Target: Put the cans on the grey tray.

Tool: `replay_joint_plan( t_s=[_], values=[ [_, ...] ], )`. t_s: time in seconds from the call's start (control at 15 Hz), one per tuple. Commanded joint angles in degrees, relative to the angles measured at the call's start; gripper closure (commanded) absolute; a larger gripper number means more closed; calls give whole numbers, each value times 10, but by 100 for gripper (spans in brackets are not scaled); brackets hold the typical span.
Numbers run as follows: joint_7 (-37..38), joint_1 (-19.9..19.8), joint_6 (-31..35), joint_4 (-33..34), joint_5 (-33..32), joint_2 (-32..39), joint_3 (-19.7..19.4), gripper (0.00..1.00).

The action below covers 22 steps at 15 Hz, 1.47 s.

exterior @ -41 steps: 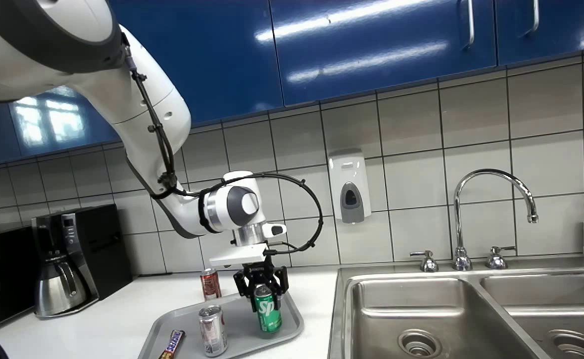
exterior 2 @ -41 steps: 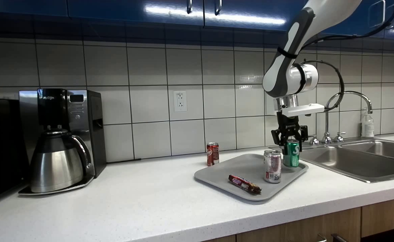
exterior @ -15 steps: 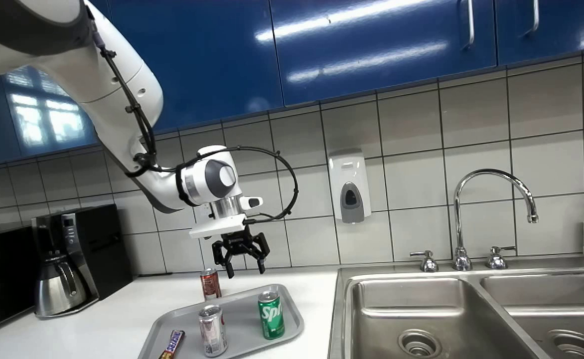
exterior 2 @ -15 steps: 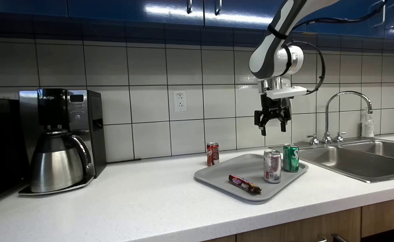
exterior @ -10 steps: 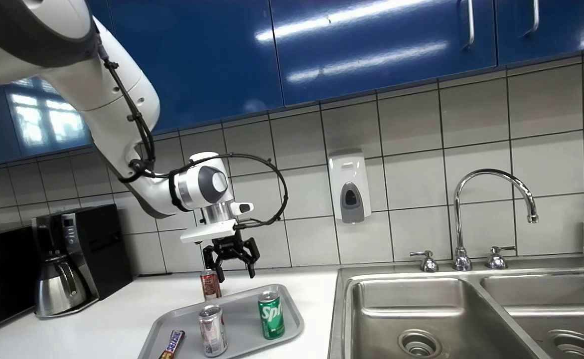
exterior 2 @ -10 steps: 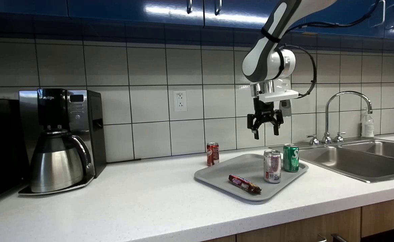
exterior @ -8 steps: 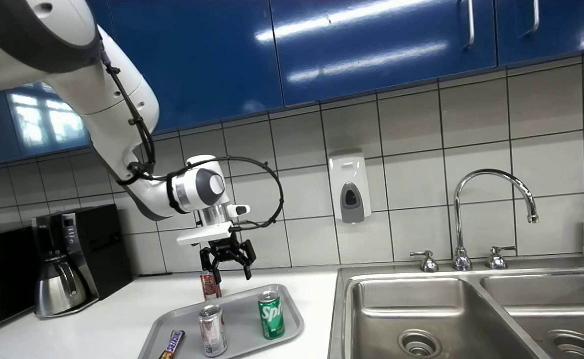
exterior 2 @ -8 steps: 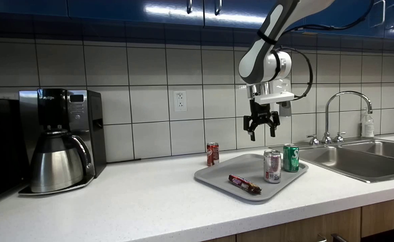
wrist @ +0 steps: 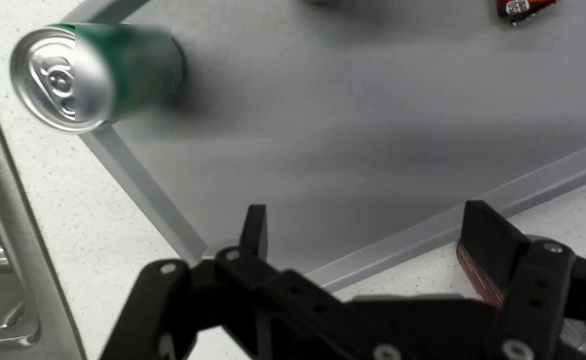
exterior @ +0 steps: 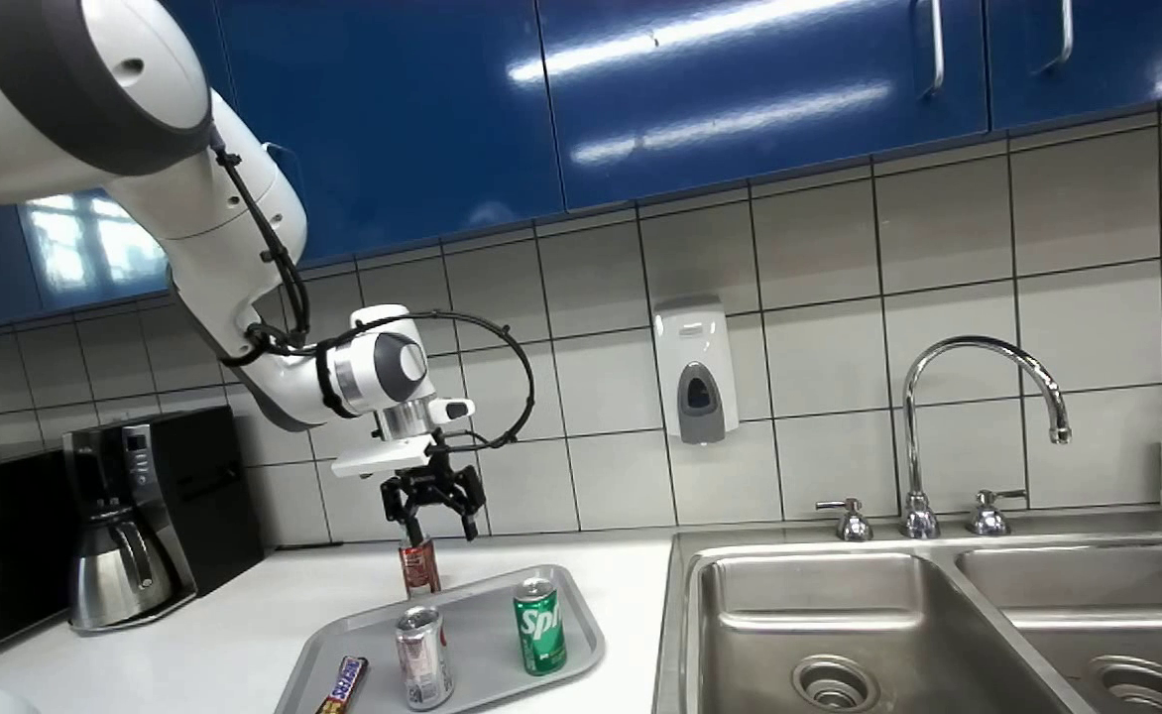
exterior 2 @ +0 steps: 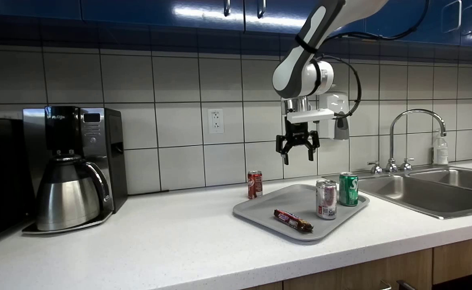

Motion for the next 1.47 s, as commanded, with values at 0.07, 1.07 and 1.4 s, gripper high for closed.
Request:
replay_joint_plan(
  t_s=[0.07,1.07,1.4],
  values=[
    [46,15,-24,63,15,38,14,0],
    [91,66,-49,228,11,167,11,0],
    [95,73,-64,290,11,212,7,0]
  ],
)
